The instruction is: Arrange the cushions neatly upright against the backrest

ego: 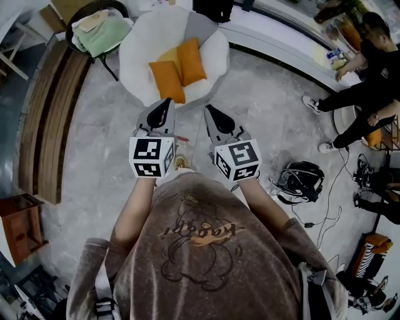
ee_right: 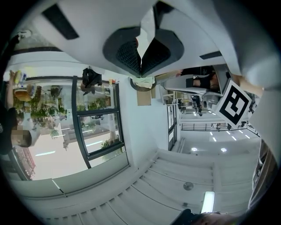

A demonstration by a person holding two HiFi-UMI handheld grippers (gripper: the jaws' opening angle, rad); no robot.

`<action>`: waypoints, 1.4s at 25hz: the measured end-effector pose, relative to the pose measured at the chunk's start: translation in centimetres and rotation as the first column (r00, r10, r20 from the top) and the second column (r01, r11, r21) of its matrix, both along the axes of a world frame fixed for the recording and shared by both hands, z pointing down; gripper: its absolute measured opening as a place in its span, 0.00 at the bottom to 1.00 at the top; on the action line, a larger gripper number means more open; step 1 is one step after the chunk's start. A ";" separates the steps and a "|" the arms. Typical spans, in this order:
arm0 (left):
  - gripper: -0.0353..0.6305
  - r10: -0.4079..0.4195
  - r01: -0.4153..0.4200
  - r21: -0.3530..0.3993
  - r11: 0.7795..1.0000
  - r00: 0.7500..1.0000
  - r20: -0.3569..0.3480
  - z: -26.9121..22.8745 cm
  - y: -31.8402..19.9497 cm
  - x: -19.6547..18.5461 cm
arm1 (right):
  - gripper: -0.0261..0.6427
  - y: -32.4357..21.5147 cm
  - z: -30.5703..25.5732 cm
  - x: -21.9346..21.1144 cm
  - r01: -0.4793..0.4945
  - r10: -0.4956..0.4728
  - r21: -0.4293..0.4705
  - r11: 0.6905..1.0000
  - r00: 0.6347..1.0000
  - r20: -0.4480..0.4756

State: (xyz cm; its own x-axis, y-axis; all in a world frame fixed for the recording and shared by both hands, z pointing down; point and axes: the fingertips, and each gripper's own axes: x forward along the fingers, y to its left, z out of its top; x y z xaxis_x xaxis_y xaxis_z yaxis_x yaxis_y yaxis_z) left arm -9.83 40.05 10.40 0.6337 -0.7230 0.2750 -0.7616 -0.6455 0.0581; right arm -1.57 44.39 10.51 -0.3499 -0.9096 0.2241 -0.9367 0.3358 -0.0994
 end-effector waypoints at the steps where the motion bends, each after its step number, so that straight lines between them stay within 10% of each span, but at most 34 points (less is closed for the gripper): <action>1: 0.06 0.004 -0.004 0.000 1.000 1.000 0.001 0.0 -0.6 0.0 | 0.07 -0.6 0.0 0.0 -0.001 0.001 0.000 1.000 1.000 0.001; 35: 0.06 0.023 -0.023 -0.026 0.999 1.000 -0.002 1.6 -19.0 4.5 | 0.07 -20.0 1.0 4.2 -0.010 0.009 0.008 1.000 1.000 0.012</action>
State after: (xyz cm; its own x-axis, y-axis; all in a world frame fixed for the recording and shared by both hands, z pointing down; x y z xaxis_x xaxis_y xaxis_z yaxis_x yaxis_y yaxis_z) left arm -5.33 21.05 12.00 0.6509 -0.7006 0.2923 -0.7462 -0.6613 0.0765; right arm 2.63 24.38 11.49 -0.3438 -0.9145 0.2131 -0.9386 0.3277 -0.1079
